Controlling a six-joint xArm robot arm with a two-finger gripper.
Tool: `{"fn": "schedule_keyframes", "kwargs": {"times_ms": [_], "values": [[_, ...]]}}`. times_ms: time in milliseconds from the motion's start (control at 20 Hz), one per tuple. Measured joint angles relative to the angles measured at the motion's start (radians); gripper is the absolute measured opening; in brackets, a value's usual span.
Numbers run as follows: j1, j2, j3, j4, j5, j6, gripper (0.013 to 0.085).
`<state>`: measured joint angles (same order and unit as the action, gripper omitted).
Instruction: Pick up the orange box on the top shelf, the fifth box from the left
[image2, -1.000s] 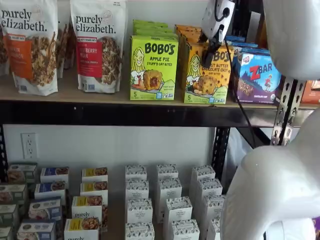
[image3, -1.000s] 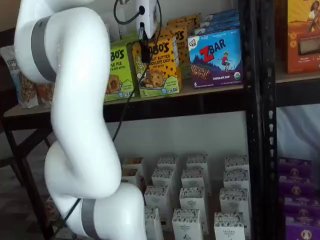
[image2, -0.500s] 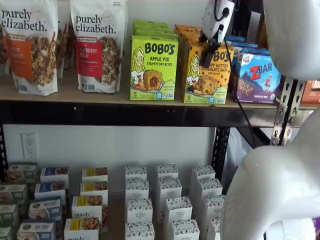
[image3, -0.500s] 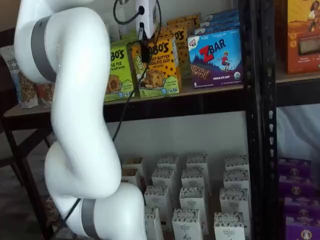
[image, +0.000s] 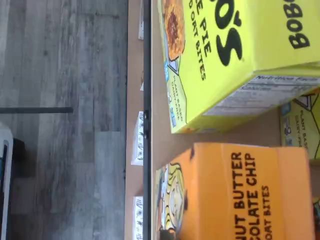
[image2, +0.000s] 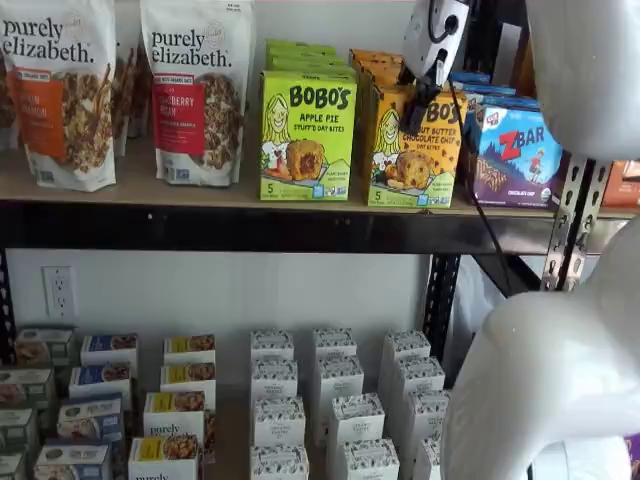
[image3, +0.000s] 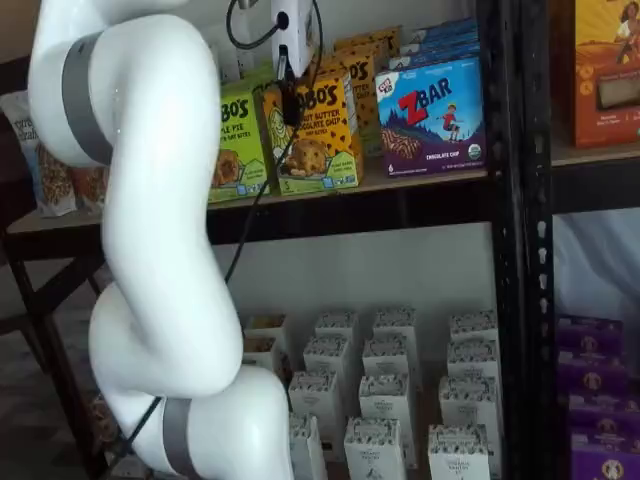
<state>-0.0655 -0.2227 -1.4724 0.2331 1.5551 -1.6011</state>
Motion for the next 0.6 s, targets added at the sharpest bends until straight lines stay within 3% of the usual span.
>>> {"fn": "schedule_keyframes", "kwargs": {"times_ms": [150,350,600], "values": [[-0.002,-0.003,0.003,0.004,-0.004,-0.001,0.053],[-0.004,-0.005,0.005,0.008,-0.007,-0.003,0.041],[-0.003,-0.004,0.002,0.002,-0.003,-0.002,0.041]]}}
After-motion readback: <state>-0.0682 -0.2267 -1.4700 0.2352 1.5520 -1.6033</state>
